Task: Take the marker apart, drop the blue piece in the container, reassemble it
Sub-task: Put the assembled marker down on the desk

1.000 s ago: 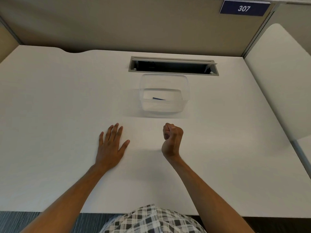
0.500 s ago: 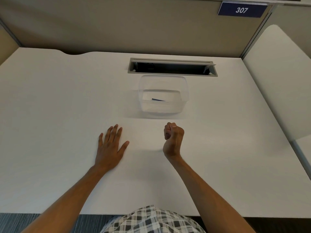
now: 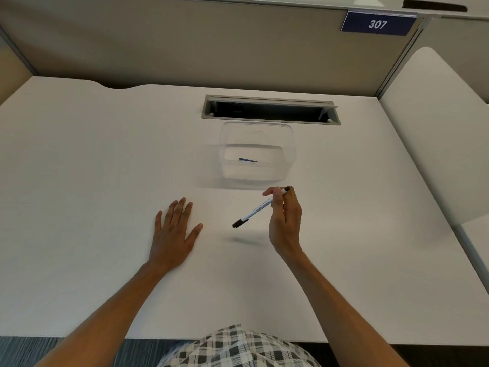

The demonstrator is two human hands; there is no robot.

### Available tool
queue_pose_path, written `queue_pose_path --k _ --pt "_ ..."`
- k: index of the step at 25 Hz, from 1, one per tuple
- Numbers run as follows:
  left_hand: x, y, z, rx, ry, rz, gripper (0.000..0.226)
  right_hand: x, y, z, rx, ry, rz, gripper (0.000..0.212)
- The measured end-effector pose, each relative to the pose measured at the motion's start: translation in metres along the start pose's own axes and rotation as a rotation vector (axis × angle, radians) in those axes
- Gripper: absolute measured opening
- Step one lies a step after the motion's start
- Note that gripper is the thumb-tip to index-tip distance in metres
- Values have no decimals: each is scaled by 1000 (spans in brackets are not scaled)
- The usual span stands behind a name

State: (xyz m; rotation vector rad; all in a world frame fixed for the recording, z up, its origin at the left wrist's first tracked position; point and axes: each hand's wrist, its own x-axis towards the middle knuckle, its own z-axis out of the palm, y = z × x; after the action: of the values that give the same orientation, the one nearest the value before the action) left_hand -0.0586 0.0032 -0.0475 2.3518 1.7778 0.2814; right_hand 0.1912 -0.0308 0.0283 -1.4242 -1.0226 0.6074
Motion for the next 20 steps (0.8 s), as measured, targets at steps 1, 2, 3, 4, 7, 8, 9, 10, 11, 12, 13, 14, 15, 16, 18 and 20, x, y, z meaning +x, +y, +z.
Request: queue_pose_path --k 1,2,3,4,7,8,9,10,11,12,13,14,15,16,18,20 --pt "0 0 0 -2 2 2 72 0 0 -3 -24 -7 -10 34" --pt "0 0 0 -6 4 3 73 -1 1 -5 -41 -11 -10 33" --pt "0 0 -1 -10 7 3 73 -2 2 -7 -56 -12 -7 31" --pt "0 -1 -1 -13 8 3 74 -4 3 -10 -74 -13 -4 28" --pt "0 0 0 -10 5 1 73 -13 9 -17 -135 -9 -7 12" --pt "0 0 0 -8 2 1 72 -17 12 -19 -152 -1 -15 9" --pt "0 0 0 -5 -1 0 72 -20 16 -21 -170 6 -15 7" --pt "0 0 0 -1 -2 -1 71 -22 20 -23 -186 9 1 6" --pt "0 -1 0 1 -1 -1 71 -25 23 -24 -201 7 30 7" --pt "-1 -1 0 0 1 -1 72 -27 27 -25 -223 0 66 7" --pt "-1 -1 0 -2 3 0 72 -29 30 -25 -256 -9 100 7" --pt "0 0 -1 -4 3 1 72 -32 32 -26 -299 -19 130 7" --pt "0 0 -1 -7 2 3 73 -34 34 -26 -342 -30 155 8" --pt "0 0 -1 -10 1 3 74 -37 36 -26 -380 -42 179 10" --pt "0 0 -1 -8 -3 2 74 -40 37 -25 -462 -69 221 13" --pt "0 -1 0 -2 -6 1 74 -42 37 -23 -579 -88 246 14"
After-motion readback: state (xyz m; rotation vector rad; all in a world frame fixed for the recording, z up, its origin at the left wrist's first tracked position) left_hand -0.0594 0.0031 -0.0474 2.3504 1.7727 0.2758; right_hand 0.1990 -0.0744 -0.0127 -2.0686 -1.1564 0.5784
